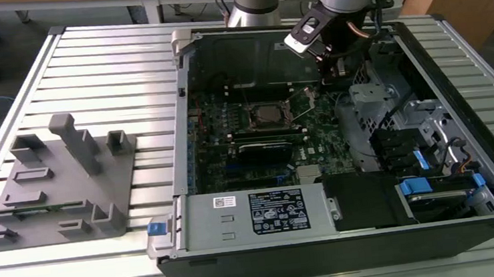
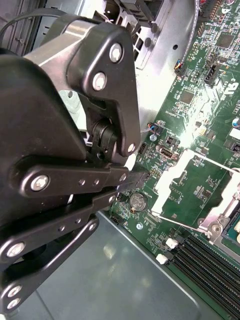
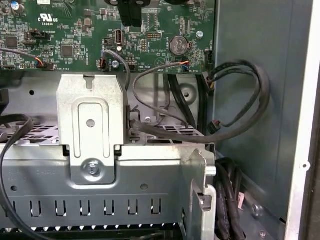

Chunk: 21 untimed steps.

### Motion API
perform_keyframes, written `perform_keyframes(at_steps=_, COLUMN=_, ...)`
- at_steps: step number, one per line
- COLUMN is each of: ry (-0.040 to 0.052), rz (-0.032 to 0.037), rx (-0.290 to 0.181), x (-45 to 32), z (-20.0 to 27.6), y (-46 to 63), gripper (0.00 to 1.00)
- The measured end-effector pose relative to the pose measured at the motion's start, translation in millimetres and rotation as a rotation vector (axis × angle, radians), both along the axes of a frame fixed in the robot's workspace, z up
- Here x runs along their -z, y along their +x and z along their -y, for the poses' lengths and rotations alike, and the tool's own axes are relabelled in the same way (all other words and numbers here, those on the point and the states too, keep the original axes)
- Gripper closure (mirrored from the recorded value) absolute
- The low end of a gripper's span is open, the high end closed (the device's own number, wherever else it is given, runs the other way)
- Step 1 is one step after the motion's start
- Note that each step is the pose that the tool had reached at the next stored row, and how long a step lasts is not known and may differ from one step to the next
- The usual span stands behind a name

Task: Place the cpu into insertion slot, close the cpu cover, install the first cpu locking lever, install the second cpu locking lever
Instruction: 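Close the cpu cover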

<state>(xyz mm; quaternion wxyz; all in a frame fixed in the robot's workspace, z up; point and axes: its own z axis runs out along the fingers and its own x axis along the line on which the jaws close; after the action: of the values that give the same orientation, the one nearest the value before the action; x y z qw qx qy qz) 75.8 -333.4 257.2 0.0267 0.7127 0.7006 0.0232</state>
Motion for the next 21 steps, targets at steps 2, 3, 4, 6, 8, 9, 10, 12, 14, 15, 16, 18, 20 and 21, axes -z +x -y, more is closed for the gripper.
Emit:
perform_keyframes(at_steps=2, ry=0.0, rz=0.0, rx=0.0, x=0.0, z=0.0, y=0.0, gripper=0.9)
perform_keyframes(at_steps=3, ry=0.0001, rz=0.0, rx=0.0, x=0.0, z=0.0, y=0.1, gripper=0.9)
perform_keyframes(at_steps=4, ry=0.0, rz=0.0, rx=0.0, x=0.2, z=0.1, y=0.1, gripper=0.9)
perform_keyframes(at_steps=6, ry=0.0001, rz=0.0, rx=0.0, x=1.9, z=0.0, y=0.1, gripper=0.9)
perform_keyframes(at_steps=8, ry=-0.0001, rz=0.0001, rx=0.0, x=5.1, z=0.0, y=0.1, gripper=0.9)
perform_keyframes(at_steps=9, ry=0.0, rz=0.0001, rx=0.0, x=7.0, z=0.0, y=0.1, gripper=0.9)
perform_keyframes(at_steps=10, ry=0.0001, rz=0.0001, rx=0.0, x=8.8, z=0.0, y=0.1, gripper=0.9)
perform_keyframes(at_steps=12, ry=0.0, rz=0.0001, rx=0.0, x=12.4, z=0.0, y=0.1, gripper=0.9)
perform_keyframes(at_steps=14, ry=0.0001, rz=0.0001, rx=0.0, x=16.0, z=0.0, y=0.1, gripper=0.9)
perform_keyframes(at_steps=15, ry=0.0, rz=0.0001, rx=0.0, x=17.8, z=0.0, y=0.1, gripper=0.9)
perform_keyframes(at_steps=16, ry=-0.0001, rz=0.0001, rx=0.0, x=19.7, z=0.0, y=0.1, gripper=0.9)
perform_keyframes(at_steps=18, ry=-0.0002, rz=0.0001, rx=0.0, x=23.3, z=0.0, y=0.1, gripper=0.9)
perform_keyframes(at_steps=20, ry=-0.0004, rz=0.0001, rx=0.0, x=24.5, z=0.0, y=0.1, gripper=0.9)
perform_keyframes(at_steps=21, ry=-0.0004, rz=0.0001, rx=0.0, x=24.5, z=0.0, y=0.0, gripper=0.9)
